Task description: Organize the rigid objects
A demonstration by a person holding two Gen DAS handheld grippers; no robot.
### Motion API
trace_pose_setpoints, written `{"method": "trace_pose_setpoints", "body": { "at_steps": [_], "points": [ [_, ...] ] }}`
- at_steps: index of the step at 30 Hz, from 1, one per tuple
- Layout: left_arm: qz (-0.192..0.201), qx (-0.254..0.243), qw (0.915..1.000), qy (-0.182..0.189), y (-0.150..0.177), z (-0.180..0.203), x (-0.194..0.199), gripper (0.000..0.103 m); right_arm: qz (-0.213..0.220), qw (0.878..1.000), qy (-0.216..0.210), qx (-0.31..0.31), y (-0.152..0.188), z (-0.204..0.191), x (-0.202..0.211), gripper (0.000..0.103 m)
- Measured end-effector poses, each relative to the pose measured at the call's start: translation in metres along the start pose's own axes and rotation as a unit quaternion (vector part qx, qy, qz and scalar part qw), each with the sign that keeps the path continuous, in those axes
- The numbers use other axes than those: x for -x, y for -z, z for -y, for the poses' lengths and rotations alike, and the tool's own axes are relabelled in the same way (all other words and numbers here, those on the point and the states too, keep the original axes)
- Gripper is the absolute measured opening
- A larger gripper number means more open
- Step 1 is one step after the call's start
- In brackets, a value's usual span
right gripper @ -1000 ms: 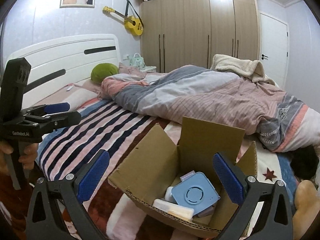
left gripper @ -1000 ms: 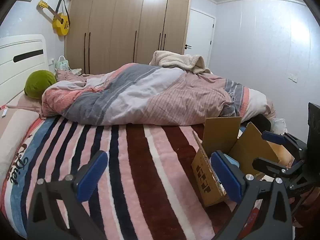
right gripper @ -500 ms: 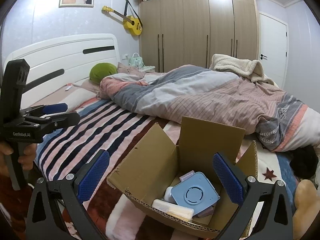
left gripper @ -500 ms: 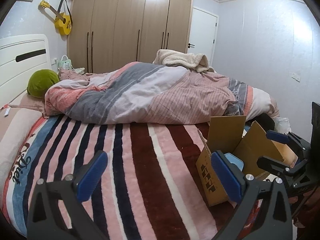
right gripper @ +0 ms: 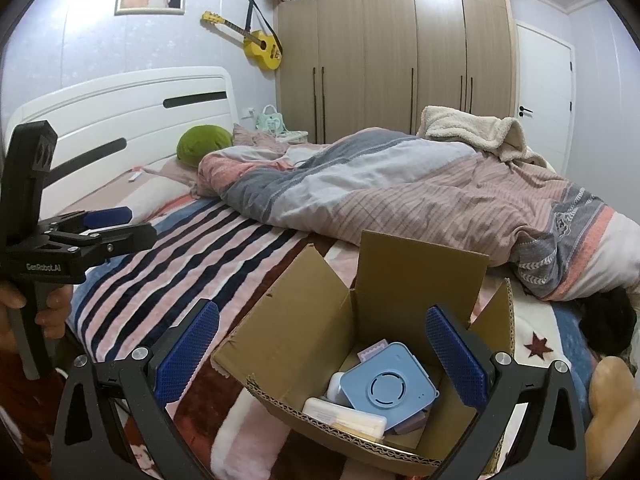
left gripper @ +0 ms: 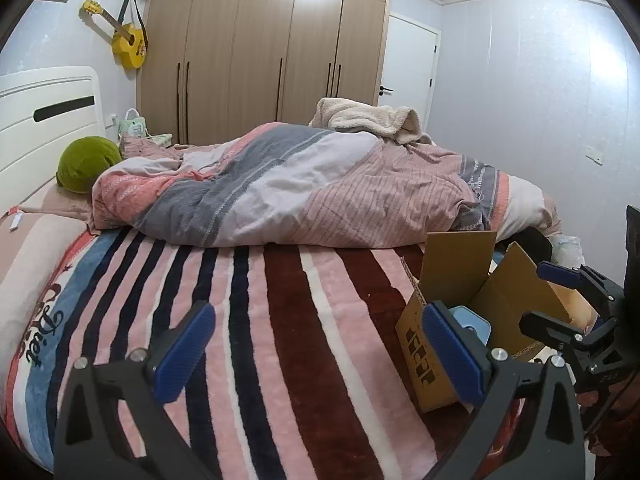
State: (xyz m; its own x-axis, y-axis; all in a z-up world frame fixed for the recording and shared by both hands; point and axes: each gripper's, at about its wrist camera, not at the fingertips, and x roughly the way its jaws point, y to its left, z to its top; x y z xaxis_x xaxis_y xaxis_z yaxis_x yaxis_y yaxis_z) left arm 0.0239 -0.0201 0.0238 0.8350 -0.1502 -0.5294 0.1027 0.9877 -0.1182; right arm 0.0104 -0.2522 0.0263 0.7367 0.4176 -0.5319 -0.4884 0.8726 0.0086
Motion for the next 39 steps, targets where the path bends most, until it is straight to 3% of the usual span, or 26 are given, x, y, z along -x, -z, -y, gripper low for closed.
{"method": "trace_pose_setpoints", "body": {
  "at_steps": [39],
  "points": [
    [0.001, 0.000, 1.0000, -0.006, 0.0000, -0.0085, 0.0015, 0.102, -0.003, 1.000, 0.007, -0.002, 0.0035, -0.0054, -0.0005, 0.103]
  ]
}}
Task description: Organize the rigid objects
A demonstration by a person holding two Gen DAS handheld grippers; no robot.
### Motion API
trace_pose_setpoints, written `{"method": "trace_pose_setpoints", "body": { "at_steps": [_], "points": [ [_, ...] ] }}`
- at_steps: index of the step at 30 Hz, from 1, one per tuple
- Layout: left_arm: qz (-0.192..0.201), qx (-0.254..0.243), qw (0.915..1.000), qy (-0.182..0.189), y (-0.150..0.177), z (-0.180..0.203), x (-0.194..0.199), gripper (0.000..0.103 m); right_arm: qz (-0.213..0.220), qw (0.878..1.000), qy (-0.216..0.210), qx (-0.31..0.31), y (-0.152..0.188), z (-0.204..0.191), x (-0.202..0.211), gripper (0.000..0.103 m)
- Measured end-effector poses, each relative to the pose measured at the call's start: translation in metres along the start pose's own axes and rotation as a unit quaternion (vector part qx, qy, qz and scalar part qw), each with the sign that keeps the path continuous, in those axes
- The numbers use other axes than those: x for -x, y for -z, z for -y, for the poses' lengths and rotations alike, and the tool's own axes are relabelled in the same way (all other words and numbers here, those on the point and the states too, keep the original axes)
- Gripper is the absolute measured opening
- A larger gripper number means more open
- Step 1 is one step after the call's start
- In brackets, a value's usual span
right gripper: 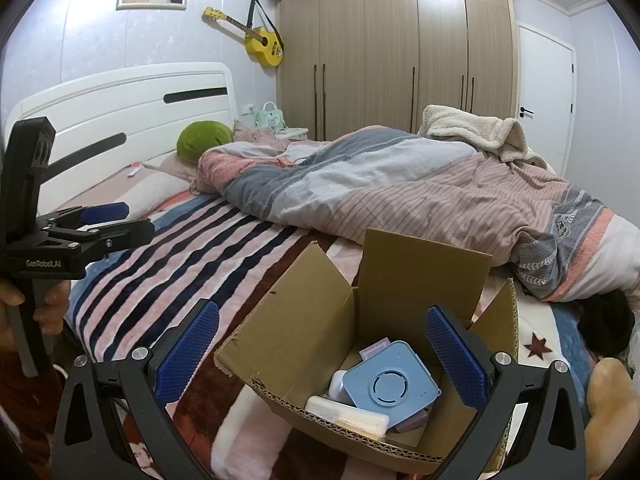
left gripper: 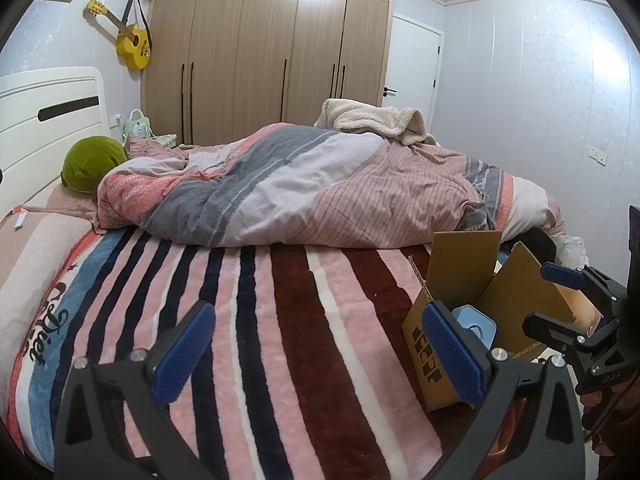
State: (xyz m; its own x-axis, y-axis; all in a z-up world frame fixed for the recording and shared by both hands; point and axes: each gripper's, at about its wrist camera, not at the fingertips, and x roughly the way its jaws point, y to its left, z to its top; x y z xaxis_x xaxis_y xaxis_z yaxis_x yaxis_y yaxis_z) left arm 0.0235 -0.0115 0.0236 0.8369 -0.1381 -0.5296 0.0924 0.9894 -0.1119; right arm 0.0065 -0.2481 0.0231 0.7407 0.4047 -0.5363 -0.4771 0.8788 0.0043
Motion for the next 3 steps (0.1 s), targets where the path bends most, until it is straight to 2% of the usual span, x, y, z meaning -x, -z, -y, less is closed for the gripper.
{"method": "trace_pose_setpoints", "body": {
  "at_steps": [3],
  "points": [
    [-0.001, 0.000, 1.0000, -0.001, 0.0000, 0.0002, 0.0001, 0.102, 0.000, 1.000, 0.000, 0.000, 0.0000, 0.0006, 0.0000, 0.103]
  ]
}}
